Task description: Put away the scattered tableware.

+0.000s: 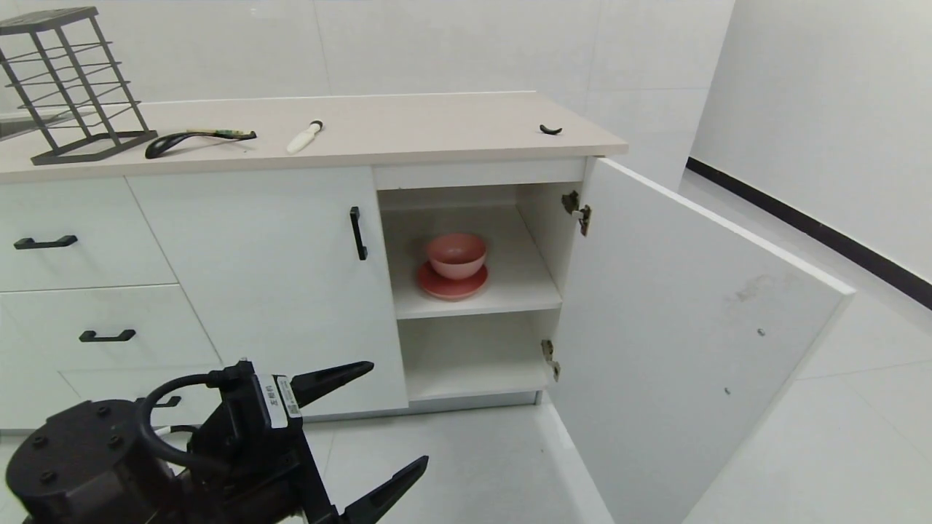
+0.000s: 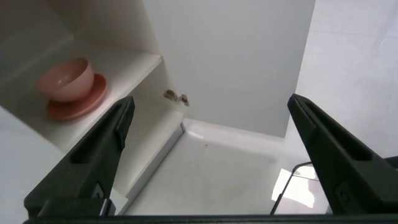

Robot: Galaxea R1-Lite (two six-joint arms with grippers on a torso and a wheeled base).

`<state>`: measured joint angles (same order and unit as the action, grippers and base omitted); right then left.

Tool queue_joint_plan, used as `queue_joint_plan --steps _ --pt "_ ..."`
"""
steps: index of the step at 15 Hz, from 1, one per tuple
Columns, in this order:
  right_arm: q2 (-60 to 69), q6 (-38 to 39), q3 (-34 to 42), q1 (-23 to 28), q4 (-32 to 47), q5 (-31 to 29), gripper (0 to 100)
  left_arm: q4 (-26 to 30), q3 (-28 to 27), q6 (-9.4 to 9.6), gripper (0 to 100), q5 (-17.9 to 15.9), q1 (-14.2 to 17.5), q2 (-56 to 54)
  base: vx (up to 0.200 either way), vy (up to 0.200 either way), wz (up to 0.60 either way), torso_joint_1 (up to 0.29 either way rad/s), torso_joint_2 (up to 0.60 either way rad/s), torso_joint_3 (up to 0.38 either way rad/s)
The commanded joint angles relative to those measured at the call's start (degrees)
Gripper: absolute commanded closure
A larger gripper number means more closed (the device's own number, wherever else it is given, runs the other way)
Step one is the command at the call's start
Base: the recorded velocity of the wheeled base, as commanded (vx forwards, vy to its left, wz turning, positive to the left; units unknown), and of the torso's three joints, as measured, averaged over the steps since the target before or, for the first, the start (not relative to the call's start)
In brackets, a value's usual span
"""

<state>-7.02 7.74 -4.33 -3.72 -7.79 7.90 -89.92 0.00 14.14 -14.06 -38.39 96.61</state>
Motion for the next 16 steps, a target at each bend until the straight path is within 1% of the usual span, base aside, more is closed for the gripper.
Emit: queue_joint_plan --steps 1,4,6,7,8,9,10,11,12,13,14,15,16 --pt "-5.11 -0.09 -4.55 -0.06 0.93 0.01 100 -0.08 0.00 0.01 0 -0.01 -0.11 -0.11 0.000 -0.200 0.00 0.002 0.00 0.002" --pt "-19.35 -0.18 -12.90 -0.59 0.67 0.36 100 -0.08 0.00 0.01 0 -0.01 -0.28 -1.42 0.000 0.000 0.00 0.000 0.00 0.000" --pt "-29.19 -1.15 -16.06 -1.56 -0.38 2.56 100 -0.08 0.00 0.01 0 -0.01 0.07 -2.66 0.000 0.000 0.00 0.000 0.00 0.000" --pt "-34.02 -1.24 -16.33 -1.82 -2.76 2.91 100 -0.08 0.00 0.01 0 0.08 0.95 -3.89 0.000 0.000 0.00 0.000 0.00 0.000" --pt "-37.01 -1.33 -16.33 -1.82 -5.13 2.91 100 -0.08 0.00 -0.08 0 0.08 2.35 -5.20 0.000 0.000 0.00 0.000 0.00 0.000" --pt "-42.02 -1.33 -15.89 -1.56 -9.96 2.91 100 -0.08 0.00 -0.17 0 0.17 7.36 -9.07 0.000 0.000 0.00 0.000 0.00 0.000" --pt "-44.39 -1.33 -15.71 -1.38 -12.16 2.91 100 -0.08 0.00 -0.78 0 0.26 10.88 -11.97 0.000 0.000 0.00 0.000 0.00 0.000" --pt "-46.68 -1.33 -15.80 -1.38 -13.66 2.91 100 -0.08 0.00 -2.80 0 0.26 15.19 -15.40 0.000 0.000 0.00 0.000 0.00 0.000" --pt "-49.05 -1.33 -15.71 -1.38 -14.71 2.91 100 -0.08 0.00 -6.23 0 0.87 19.67 -19.18 0.000 0.000 0.00 0.000 0.00 0.000" --pt "-50.55 -1.24 -15.54 -1.56 -15.59 2.91 100 2.03 0.00 -8.96 0 2.28 23.10 -21.82 0.000 0.000 0.00 0.000 0.00 0.000" --pt "-51.69 -1.24 -15.27 -1.47 -16.29 2.91 100 4.84 0.00 -10.98 0 2.89 25.47 -24.10 0.000 0.000 0.00 0.000 0.00 0.000" --pt "-54.06 -1.24 -15.01 -1.47 -18.31 2.91 100 12.57 0.00 -15.02 0 2.89 29.51 -29.37 0.000 0.000 0.00 0.000 0.00 0.000" --pt "-54.06 -1.24 -15.01 -1.47 -18.31 2.91 100 12.57 0.00 -15.02 0 2.89 29.51 -29.37 0.000 0.000 0.00 0.000 0.00 0.000"
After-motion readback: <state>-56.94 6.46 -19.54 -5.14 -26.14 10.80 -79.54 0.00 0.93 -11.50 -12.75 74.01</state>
